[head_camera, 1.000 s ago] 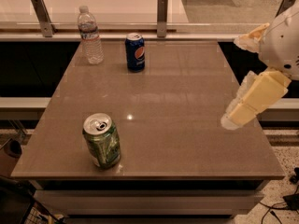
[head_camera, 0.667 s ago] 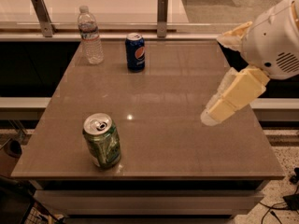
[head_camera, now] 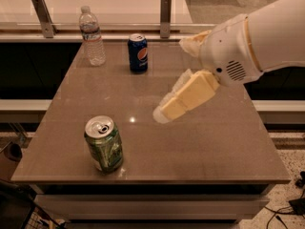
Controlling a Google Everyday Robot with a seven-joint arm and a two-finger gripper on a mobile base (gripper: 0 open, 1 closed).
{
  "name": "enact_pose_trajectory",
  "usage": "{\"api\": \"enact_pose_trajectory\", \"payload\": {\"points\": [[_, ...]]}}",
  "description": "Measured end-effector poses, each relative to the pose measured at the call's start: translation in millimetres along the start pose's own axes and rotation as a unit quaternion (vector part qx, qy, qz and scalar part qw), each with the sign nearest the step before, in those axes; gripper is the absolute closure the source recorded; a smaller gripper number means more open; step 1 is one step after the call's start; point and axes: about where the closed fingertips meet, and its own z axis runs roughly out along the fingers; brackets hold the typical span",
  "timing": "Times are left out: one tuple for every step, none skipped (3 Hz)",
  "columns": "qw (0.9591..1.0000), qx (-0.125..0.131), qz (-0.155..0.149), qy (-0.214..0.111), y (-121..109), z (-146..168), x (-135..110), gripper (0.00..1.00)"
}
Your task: Move green can near pepsi can
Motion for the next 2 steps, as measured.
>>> {"api": "enact_pose_trajectory", "payload": {"points": [[0.9976,-0.023,0.025,-0.060,17.3,34.3,-21.7,0.00],[0.9922,-0.049,0.048,-0.104,33.8,65.2,-41.2,0.00]]}}
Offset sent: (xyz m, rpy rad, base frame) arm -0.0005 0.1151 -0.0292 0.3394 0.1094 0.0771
